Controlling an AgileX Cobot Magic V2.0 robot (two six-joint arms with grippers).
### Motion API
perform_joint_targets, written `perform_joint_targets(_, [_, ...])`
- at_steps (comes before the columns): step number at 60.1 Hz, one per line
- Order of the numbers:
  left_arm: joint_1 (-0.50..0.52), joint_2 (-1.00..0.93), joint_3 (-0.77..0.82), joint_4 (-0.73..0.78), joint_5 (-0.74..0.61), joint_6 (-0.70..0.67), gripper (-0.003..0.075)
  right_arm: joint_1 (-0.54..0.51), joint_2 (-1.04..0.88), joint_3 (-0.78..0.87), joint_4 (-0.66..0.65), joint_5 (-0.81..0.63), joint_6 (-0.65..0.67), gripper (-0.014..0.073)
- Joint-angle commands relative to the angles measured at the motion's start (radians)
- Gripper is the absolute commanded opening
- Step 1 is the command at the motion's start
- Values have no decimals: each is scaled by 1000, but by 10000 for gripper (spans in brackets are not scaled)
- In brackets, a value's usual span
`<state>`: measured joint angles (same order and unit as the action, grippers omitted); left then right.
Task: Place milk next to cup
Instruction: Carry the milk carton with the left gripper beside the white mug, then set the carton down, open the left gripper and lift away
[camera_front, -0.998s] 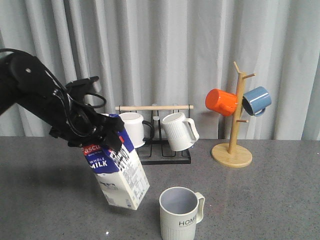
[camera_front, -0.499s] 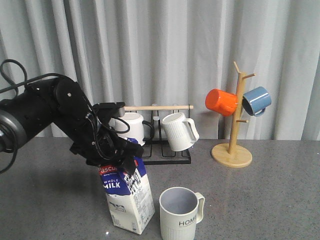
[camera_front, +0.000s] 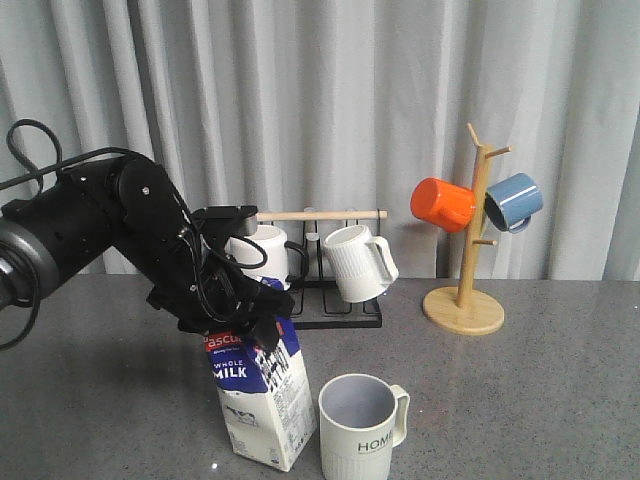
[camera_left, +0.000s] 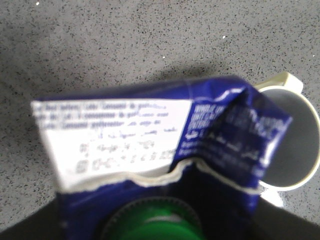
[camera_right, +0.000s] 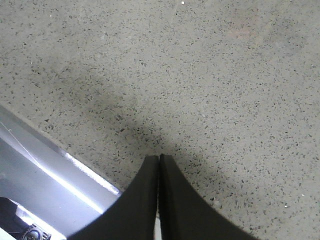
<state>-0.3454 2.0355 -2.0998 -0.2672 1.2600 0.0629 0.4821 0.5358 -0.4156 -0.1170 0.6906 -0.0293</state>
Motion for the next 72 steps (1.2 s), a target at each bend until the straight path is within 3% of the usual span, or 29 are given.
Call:
perform_joint_targets(1, [-6, -57, -30, -31, -11, -10, 455, -1, 3, -25, -9, -61, 3, -5])
perform_joint_targets(9, [-6, -57, -30, -32, -11, -10, 537, -1, 3, -25, -9, -61, 3, -5])
perform_joint_targets(17, [-6, -61, -30, -31, -11, -10, 571, -1, 3, -25, -9, -61, 3, -5])
perform_joint_targets(64, [-6, -252, -31, -28, -11, -12, 568, -1, 3, -25, -11, -75, 7, -5])
perform_joint_targets(72, [-6, -321, -31, -27, -11, -12, 515, -1, 3, -25, -22, -104, 47, -5])
